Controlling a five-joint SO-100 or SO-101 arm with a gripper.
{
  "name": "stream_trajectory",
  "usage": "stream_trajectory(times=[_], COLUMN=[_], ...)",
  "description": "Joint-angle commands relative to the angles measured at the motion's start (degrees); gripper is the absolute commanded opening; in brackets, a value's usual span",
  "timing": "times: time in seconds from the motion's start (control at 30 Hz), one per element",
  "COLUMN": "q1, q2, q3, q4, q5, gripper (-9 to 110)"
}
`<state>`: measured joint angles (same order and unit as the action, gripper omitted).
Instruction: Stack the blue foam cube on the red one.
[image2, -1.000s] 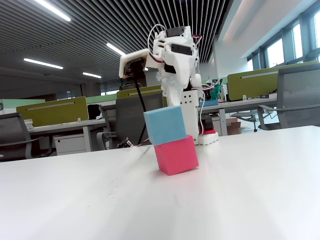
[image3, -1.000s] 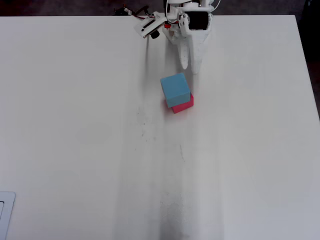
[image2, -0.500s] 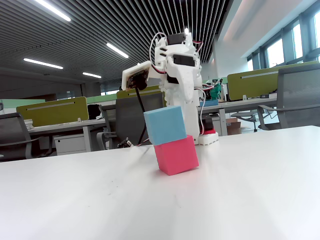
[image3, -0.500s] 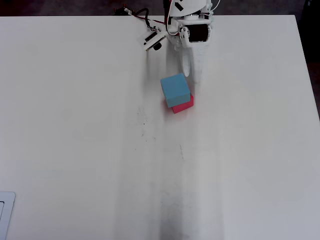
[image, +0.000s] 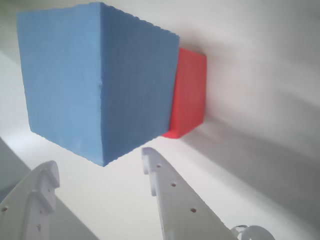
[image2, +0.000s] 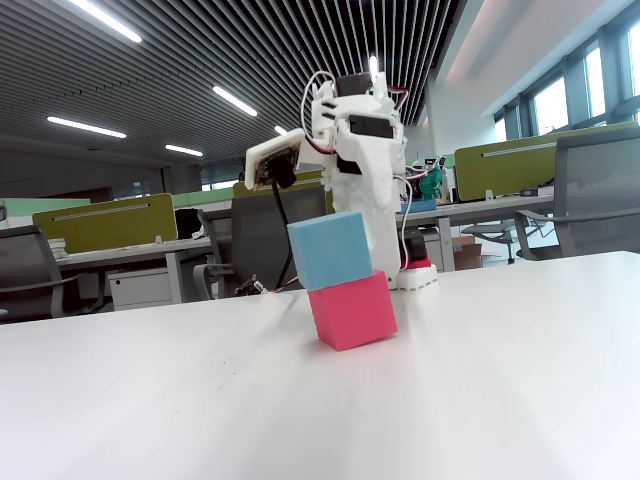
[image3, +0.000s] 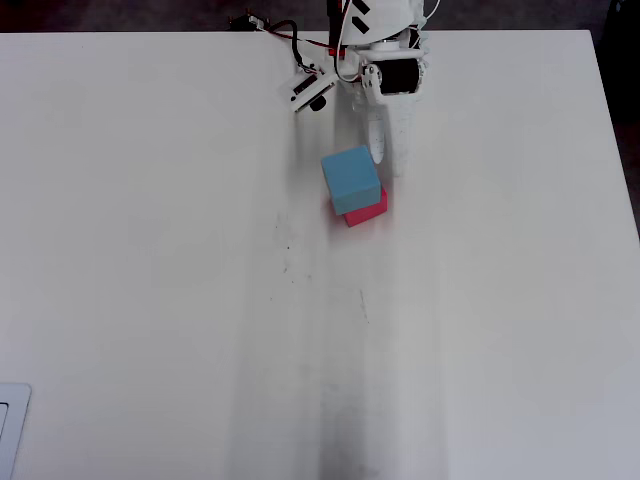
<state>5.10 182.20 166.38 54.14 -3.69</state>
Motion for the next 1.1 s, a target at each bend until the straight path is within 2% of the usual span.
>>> stream_trajectory(times=[0.0,1.07], q1=[-0.4,-0.1], q2=[0.3,0.3], q3=[-0.3,0.3], q4=[-1.4,-3.3], q5=[0.5,1.2], gripper=[22,23])
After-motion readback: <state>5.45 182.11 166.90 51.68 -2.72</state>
